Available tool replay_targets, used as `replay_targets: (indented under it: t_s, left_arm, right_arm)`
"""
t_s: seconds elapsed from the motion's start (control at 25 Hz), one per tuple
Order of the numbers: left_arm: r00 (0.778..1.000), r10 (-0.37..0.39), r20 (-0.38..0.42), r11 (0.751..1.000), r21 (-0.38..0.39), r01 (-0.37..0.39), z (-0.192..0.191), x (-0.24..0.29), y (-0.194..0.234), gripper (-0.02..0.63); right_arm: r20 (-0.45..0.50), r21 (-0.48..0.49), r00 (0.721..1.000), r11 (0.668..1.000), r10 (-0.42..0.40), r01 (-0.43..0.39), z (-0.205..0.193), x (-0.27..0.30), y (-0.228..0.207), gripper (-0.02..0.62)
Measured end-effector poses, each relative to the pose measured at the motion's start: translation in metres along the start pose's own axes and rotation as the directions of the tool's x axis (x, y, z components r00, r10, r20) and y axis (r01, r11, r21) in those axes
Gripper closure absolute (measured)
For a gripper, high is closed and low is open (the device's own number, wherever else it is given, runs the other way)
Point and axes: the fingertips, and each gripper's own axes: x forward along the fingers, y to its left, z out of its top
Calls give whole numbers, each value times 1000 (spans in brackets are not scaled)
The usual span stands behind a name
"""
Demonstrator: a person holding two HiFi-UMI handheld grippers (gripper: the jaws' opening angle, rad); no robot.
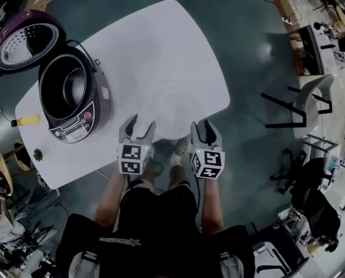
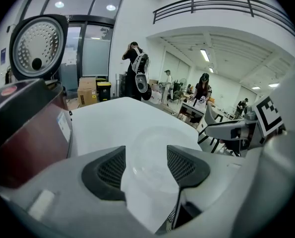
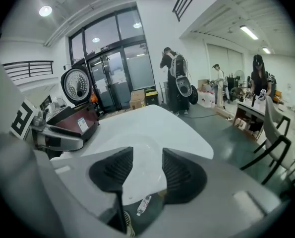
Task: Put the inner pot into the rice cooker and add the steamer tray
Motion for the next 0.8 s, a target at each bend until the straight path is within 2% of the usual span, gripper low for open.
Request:
replay_targets:
  t_s: [0.56, 0.8]
  left_arm:
    - [994, -17, -111, 999, -53, 11, -60, 37, -5, 347]
    - [993, -17, -116, 999, -48, 12, -67, 43, -6, 358]
  right_arm:
    - [-86, 18, 996, 1000, 6, -4, -49, 35, -13, 410]
    - [-104, 10, 994, 1000, 15, -14, -56, 39, -14, 410]
